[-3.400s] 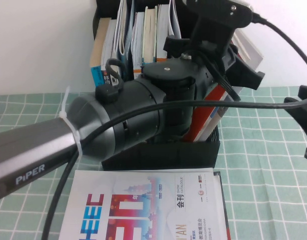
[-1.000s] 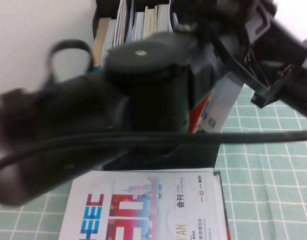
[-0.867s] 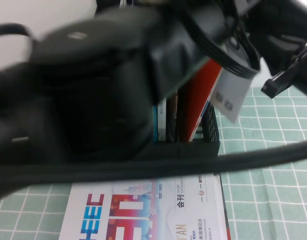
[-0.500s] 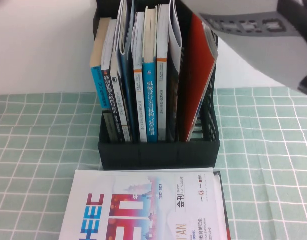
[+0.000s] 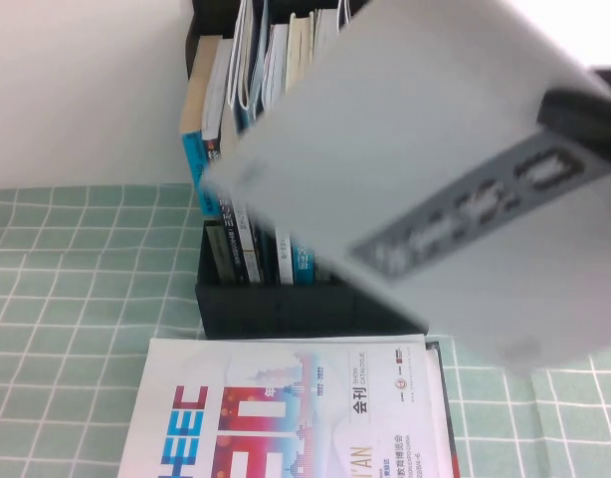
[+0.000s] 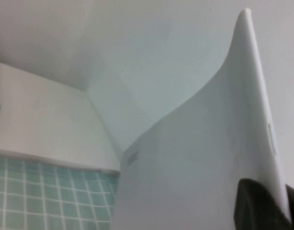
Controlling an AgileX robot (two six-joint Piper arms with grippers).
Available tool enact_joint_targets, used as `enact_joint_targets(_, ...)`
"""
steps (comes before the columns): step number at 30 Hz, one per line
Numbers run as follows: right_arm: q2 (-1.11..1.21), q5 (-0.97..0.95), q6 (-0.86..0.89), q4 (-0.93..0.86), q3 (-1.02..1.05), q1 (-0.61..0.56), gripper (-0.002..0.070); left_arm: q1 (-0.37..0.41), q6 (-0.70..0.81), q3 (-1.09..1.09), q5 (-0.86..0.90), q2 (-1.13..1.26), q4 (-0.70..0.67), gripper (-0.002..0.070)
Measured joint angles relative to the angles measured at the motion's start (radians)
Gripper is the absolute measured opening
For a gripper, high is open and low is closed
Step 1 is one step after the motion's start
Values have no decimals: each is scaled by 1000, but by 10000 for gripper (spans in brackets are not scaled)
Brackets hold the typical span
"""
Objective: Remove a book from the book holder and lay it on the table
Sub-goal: Place the picked book on the book
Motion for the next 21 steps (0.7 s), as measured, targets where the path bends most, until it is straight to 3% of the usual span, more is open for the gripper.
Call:
enact_joint_targets(10, 106, 100, 55, -137, -2, 179, 14, -21, -154, 239, 0, -41, 0, -3)
enact_joint_targets(21, 456, 265, -17, -220, -144, 402, 14, -22, -331, 354, 59, -39, 0, -3)
